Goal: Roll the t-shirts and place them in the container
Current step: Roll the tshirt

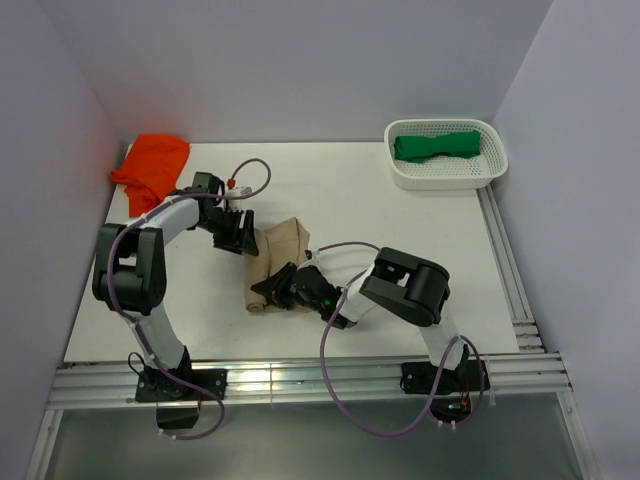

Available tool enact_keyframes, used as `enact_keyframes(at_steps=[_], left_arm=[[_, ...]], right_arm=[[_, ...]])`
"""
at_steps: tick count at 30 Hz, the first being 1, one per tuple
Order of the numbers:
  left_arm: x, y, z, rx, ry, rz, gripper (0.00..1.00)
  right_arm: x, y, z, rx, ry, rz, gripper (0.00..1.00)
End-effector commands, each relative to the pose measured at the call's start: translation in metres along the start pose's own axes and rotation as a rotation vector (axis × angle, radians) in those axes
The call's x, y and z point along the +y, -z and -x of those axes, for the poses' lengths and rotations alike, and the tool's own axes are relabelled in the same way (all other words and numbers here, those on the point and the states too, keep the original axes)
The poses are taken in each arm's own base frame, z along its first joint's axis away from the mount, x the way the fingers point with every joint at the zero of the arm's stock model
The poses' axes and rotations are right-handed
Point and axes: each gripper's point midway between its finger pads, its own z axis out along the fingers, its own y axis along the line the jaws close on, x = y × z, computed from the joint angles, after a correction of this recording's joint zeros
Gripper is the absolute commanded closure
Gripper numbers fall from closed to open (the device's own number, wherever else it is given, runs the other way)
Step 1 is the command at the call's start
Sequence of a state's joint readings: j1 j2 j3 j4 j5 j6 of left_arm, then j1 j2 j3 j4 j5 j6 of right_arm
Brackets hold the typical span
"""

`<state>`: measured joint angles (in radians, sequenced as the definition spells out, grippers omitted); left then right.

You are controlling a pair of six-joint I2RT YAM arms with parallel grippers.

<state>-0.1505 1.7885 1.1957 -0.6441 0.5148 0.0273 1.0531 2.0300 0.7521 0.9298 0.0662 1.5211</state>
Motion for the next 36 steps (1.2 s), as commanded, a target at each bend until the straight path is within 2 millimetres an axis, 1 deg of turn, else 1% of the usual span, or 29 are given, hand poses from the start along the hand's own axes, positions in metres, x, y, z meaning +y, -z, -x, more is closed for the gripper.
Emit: enact_keyframes(at_steps=[1,4,5,6,7,8,9,10,11,12,13,14,15,17,18,19,20,21,22,23,25,26,28,29,31,32,34,35,36], left_arm=[[0.014,-0.013,0.024,-0.043,-0.02,0.064,0.35],[0.017,-0.02,0.027,-0.032,0.009,0.103,0.37],[0.018,-0.021,0.026,-0.029,0.006,0.11,0.37],[0.017,-0.022,0.026,-0.027,0.002,0.115,0.37],[0.014,-0.022,0.027,-0.031,-0.011,0.122,0.37],[0.014,-0.022,0.027,-0.03,-0.018,0.136,0.37],[0.013,-0.022,0.027,-0.029,-0.025,0.144,0.37],[0.01,-0.022,0.028,-0.03,-0.04,0.15,0.37],[0.009,-0.023,0.027,-0.028,-0.044,0.155,0.37],[0.008,-0.023,0.027,-0.026,-0.048,0.163,0.37],[0.007,-0.023,0.027,-0.025,-0.049,0.164,0.38],[0.006,-0.024,0.027,-0.022,-0.052,0.166,0.38],[0.006,-0.023,0.028,-0.023,-0.057,0.172,0.38],[0.006,-0.024,0.028,-0.019,-0.06,0.176,0.38],[0.007,-0.023,0.029,-0.019,-0.06,0.184,0.38],[0.007,-0.024,0.027,-0.012,-0.06,0.184,0.38],[0.007,-0.024,0.028,-0.015,-0.064,0.187,0.38],[0.006,-0.024,0.028,-0.013,-0.063,0.188,0.38],[0.006,-0.024,0.028,-0.011,-0.064,0.19,0.38],[0.006,-0.024,0.028,-0.01,-0.065,0.193,0.38],[0.005,-0.025,0.027,-0.007,-0.069,0.193,0.38],[0.004,-0.024,0.028,-0.008,-0.07,0.192,0.39],[0.003,-0.025,0.027,-0.004,-0.073,0.195,0.39],[0.003,-0.025,0.027,-0.003,-0.073,0.197,0.39],[0.002,-0.025,0.027,0.003,-0.077,0.197,0.39],[0.002,-0.025,0.027,0.003,-0.077,0.198,0.39],[0.001,-0.025,0.027,0.007,-0.08,0.199,0.39],[0.002,-0.025,0.028,0.007,-0.08,0.202,0.39],[0.001,-0.024,0.029,0.003,-0.081,0.202,0.39]], right_arm=[[-0.004,-0.006,0.004,-0.016,0.025,-0.027,0.68],[-0.013,-0.003,0.007,-0.027,0.087,-0.095,0.64],[-0.007,-0.002,0.008,-0.033,0.086,-0.083,0.61],[-0.016,0.0,0.009,-0.036,0.124,-0.129,0.59],[-0.008,0.003,0.012,-0.049,0.142,-0.128,0.54],[-0.007,0.005,0.013,-0.054,0.16,-0.141,0.52],[-0.017,0.01,0.014,-0.057,0.197,-0.192,0.5],[-0.017,0.012,0.016,-0.063,0.215,-0.21,0.46],[-0.009,0.016,0.021,-0.087,0.234,-0.213,0.45],[-0.015,0.02,0.021,-0.088,0.277,-0.275,0.44],[-0.016,0.024,0.023,-0.098,0.301,-0.302,0.41],[-0.007,0.027,0.029,-0.134,0.323,-0.311,0.41],[-0.009,0.032,0.03,-0.135,0.365,-0.369,0.4],[-0.002,0.038,0.029,-0.146,0.412,-0.399,0.39],[0.006,0.042,0.035,-0.177,0.446,-0.422,0.39],[0.009,0.046,0.033,-0.181,0.47,-0.438,0.38],[0.024,0.045,0.032,-0.193,0.484,-0.426,0.37],[0.022,0.05,0.037,-0.214,0.526,-0.469,0.38],[0.028,0.051,0.036,-0.222,0.55,-0.471,0.38],[0.039,0.05,0.037,-0.231,0.579,-0.47,0.38],[0.042,0.044,0.039,-0.246,0.621,-0.493,0.4],[0.061,0.039,0.04,-0.257,0.643,-0.475,0.41],[0.054,0.031,0.041,-0.256,0.691,-0.527,0.42],[0.067,0.028,0.042,-0.262,0.715,-0.531,0.42],[0.067,0.02,0.044,-0.272,0.74,-0.559,0.43],[0.068,0.01,0.043,-0.271,0.75,-0.567,0.43],[0.064,0.006,0.042,-0.262,0.772,-0.596,0.44],[0.06,-0.002,0.041,-0.261,0.78,-0.61,0.44],[0.054,-0.001,0.04,-0.251,0.791,-0.639,0.44]])
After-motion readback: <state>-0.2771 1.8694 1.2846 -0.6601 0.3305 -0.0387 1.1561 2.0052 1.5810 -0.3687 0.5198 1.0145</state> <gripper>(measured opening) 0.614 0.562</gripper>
